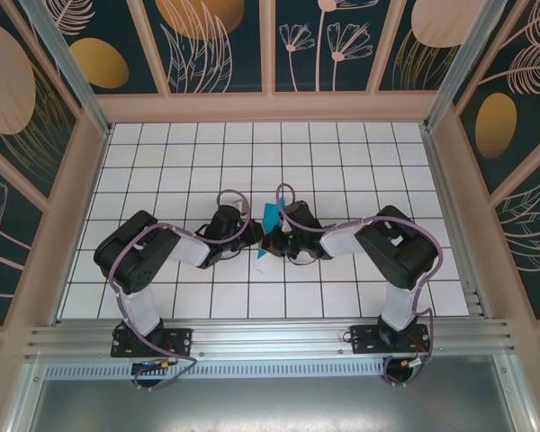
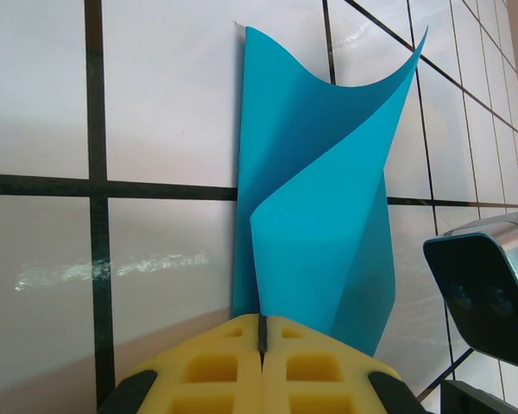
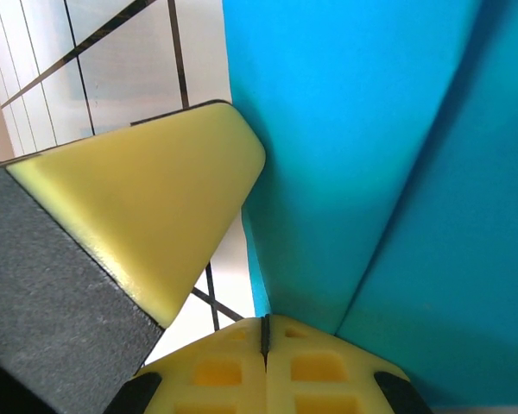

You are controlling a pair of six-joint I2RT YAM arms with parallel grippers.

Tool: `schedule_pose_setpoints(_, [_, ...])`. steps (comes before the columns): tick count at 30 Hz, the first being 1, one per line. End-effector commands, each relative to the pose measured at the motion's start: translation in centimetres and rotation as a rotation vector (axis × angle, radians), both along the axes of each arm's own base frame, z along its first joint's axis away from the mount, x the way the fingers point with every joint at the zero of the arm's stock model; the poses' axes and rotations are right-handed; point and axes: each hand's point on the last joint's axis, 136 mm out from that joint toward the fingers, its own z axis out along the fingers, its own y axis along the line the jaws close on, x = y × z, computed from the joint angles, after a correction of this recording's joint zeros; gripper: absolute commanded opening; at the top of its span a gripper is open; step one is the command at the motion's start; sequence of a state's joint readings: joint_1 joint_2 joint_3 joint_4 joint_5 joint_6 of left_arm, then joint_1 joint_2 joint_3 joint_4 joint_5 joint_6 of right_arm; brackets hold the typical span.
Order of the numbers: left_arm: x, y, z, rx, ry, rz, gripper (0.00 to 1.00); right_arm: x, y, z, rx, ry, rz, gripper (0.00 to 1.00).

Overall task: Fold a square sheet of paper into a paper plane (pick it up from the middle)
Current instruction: Fourth fold the wing at the center of the table.

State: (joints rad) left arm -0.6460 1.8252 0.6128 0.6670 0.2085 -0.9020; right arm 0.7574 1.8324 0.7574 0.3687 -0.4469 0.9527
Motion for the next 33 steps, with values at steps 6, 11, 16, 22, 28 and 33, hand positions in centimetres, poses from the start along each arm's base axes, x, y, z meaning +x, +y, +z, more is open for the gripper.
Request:
schedule_pose_setpoints(6, [-2.7,2.2,-4.2,0.116,0.141,0.002,0.0,-0.7,-0.1,0.5,-0.03,-0.025,0.028,0.06])
schedule_pose_setpoints(11, [-2.6,2.0,-4.2,0.11,0.141,0.0,0.0,-1.1,-0.3,1.7,-0.015,-0.051,0.032,0.06])
schedule_pose_setpoints(16, [-2.4,1.8,-4.1,0.106,0.14,-0.003,0.0,-1.4,0.7,1.3,0.0,-0.041,0.055,0.07])
schedule_pose_setpoints(22, [-2.5,1.7,-4.1,0.102,0.141,-0.006,0.0,-1.6,1.0,-0.5,-0.027,-0.015,0.057,0.07])
schedule_pose_setpoints(28, [-2.5,1.9,-4.3,0.109,0.14,-0.001,0.0,-1.5,0.8,0.9,-0.009,-0.046,0.051,0.07])
schedule_pose_setpoints(33, [-2.8,2.1,-4.6,0.097,0.144,0.007,0.0,-0.8,-1.2,3.5,-0.037,-0.124,-0.014,0.08])
